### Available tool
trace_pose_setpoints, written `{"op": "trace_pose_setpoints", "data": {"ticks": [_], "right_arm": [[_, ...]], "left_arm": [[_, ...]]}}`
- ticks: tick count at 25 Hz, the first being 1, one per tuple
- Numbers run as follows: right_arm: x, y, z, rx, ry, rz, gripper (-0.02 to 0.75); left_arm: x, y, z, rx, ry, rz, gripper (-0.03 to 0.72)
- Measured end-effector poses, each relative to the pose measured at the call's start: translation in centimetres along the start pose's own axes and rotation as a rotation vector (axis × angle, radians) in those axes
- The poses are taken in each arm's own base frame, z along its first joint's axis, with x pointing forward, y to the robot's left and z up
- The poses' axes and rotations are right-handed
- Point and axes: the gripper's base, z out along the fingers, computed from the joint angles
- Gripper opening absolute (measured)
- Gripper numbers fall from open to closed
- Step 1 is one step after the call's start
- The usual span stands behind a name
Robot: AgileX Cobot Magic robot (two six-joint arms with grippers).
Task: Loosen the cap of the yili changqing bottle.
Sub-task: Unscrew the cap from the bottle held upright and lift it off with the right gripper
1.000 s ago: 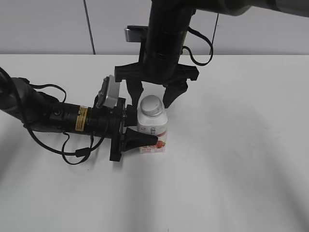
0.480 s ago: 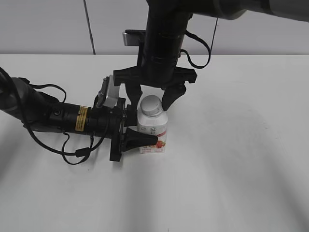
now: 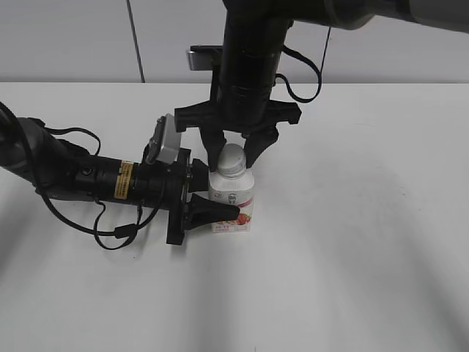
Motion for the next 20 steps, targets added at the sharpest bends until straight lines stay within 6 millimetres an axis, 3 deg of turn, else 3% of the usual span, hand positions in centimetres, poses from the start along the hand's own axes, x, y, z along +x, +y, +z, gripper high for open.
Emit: {"op": "trace_pose_setpoints", "data": {"ticks": [6, 20], "right_arm": [[0.02, 0.0, 0.0, 0.0, 0.003, -0.107, 0.41], [0.03, 0.02, 0.0, -0.004, 0.002, -0.869, 0.4]], "left_arm": [[0.0, 0.0, 0.0, 0.0, 0.0, -0.001, 0.365], [0.0, 0.0, 0.0, 0.0, 0.0, -0.001, 0.365]]}}
